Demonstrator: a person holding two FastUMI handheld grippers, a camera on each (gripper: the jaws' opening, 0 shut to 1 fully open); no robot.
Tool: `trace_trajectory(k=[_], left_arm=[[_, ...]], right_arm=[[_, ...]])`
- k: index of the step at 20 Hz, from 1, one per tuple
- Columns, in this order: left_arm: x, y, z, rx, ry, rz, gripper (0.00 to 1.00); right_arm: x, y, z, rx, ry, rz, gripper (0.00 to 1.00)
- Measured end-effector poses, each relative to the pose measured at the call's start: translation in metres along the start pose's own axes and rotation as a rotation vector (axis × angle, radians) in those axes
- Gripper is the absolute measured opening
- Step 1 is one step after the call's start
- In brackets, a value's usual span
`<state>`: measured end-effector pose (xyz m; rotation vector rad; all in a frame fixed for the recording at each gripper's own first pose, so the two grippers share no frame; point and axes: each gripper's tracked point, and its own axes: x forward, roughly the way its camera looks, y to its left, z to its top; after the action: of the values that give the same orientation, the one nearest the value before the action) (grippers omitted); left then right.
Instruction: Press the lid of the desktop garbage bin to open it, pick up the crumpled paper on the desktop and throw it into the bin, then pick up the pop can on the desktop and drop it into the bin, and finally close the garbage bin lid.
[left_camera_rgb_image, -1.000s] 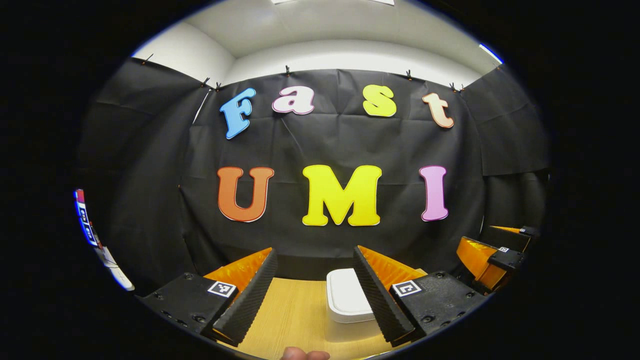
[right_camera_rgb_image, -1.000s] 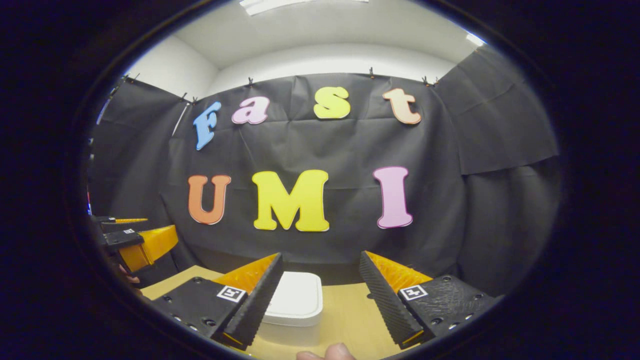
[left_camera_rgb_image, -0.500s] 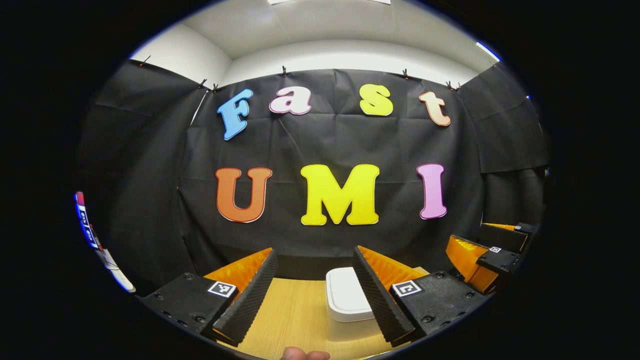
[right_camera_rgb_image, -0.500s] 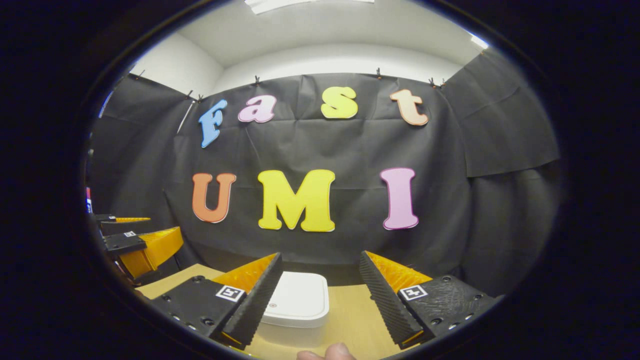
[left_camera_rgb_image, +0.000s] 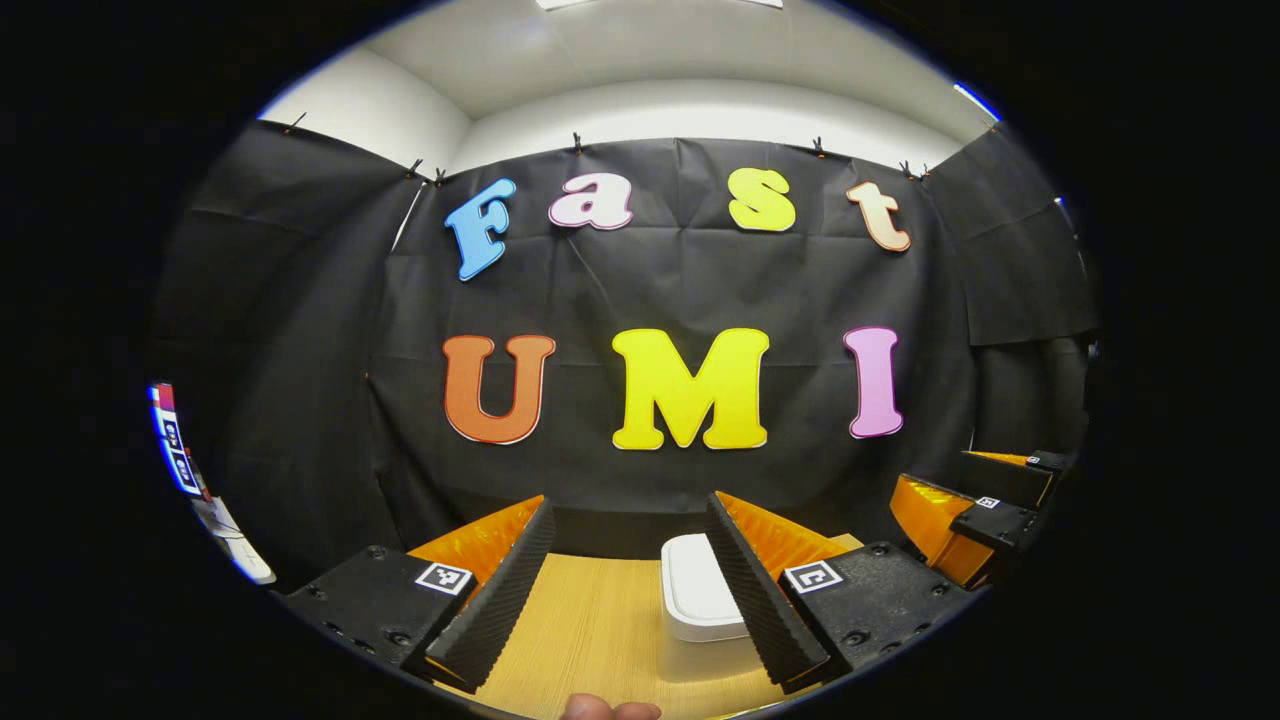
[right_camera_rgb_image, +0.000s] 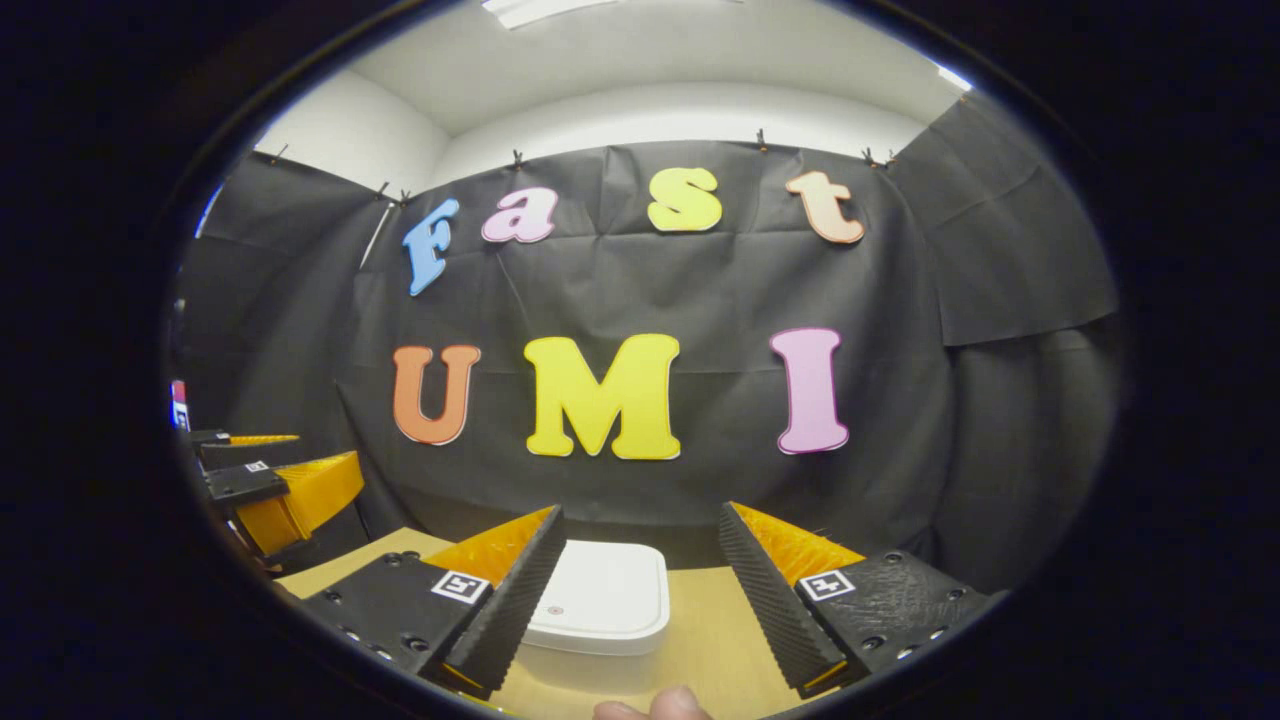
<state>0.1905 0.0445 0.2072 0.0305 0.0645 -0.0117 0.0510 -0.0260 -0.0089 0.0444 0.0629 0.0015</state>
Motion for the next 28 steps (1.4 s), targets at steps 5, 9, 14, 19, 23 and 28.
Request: trace_trajectory(k=[5,9,14,19,23,28], left_arm=[[-0.002,0.002,0.001,0.005,-0.003,0.013,0.97],[-0.003,0.005,0.000,0.006,-0.004,0.026,0.97],[-0.003,0.008,0.001,0.003,-0.004,0.033,0.97],[-0.005,0.011,-0.001,0.010,0.000,0.040,0.97],[-0.006,0.018,0.000,0.017,0.000,0.056,0.97],[-0.008,0.023,0.002,0.030,0.003,0.072,0.97]], right_arm=[[0.001,0.005,0.001,0.001,0.000,0.019,0.96],[0.003,0.004,-0.002,0.000,0.007,0.023,0.96],[0.004,0.001,-0.010,0.008,0.034,0.015,0.96],[0.005,0.007,-0.007,0.007,0.026,0.025,0.96],[0.008,0.016,-0.011,0.015,0.037,0.046,0.96],[0.009,0.024,-0.013,0.026,0.042,0.070,0.96]])
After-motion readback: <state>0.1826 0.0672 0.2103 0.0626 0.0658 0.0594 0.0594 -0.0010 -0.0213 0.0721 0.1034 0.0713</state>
